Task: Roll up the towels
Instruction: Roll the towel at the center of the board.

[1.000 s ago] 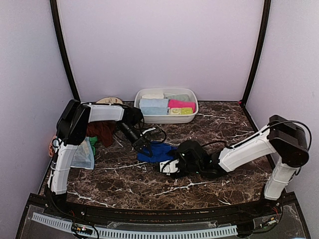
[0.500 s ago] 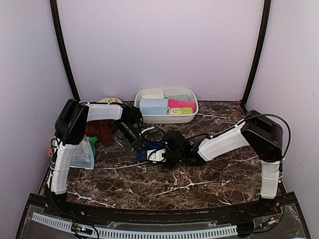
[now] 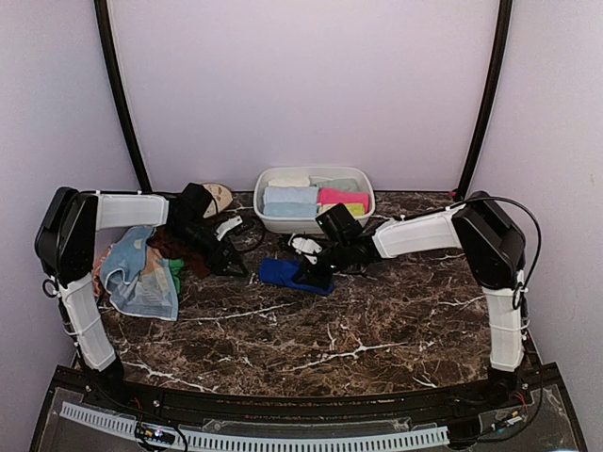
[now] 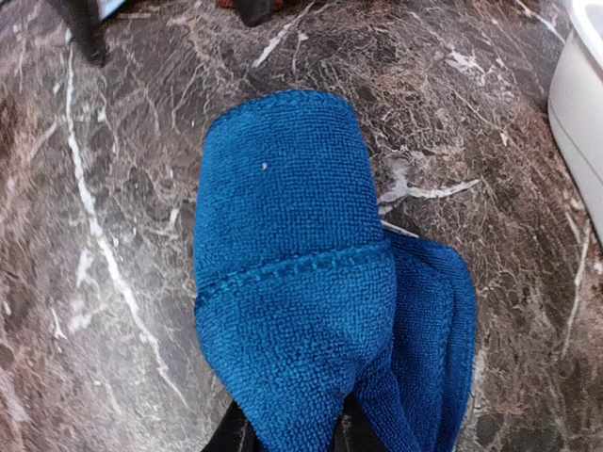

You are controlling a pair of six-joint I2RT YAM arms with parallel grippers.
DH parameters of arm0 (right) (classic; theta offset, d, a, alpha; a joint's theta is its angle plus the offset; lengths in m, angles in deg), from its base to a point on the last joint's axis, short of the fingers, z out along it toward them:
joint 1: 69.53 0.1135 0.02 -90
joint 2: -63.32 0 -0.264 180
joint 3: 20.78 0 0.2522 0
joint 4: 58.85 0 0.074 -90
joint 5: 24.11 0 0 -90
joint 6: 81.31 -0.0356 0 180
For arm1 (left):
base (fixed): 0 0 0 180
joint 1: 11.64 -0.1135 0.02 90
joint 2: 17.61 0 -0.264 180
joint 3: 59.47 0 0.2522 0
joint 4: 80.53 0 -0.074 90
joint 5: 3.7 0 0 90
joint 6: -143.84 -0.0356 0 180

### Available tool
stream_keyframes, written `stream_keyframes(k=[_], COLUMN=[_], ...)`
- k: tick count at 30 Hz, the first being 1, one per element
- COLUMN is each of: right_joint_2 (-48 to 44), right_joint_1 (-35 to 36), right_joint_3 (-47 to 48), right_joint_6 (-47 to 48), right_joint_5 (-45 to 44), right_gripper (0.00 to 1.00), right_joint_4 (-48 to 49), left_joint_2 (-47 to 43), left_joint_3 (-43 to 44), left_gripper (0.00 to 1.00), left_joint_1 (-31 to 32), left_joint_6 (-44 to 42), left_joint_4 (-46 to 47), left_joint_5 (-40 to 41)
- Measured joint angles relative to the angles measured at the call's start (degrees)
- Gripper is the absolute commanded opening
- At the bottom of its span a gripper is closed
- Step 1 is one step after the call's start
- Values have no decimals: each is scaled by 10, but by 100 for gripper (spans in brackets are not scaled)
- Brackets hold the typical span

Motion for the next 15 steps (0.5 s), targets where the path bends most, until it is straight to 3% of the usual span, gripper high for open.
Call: stream_keyframes(k=[7, 15], right_joint_2=[72, 106], right_joint_1=[-49, -87], right_joint_3=[101, 115], right_joint_6=[-156, -286], right_joint_5=[144, 260], right_gripper=[7, 8], right_joint_4=[-53, -38], left_joint_2=[-42, -42], left_joint_3=[-15, -38], left_gripper=[68, 74], left_joint_1=[26, 144], left_joint_6=[-57, -137], left_joint_4=[36, 113], left_joint_5=[24, 148])
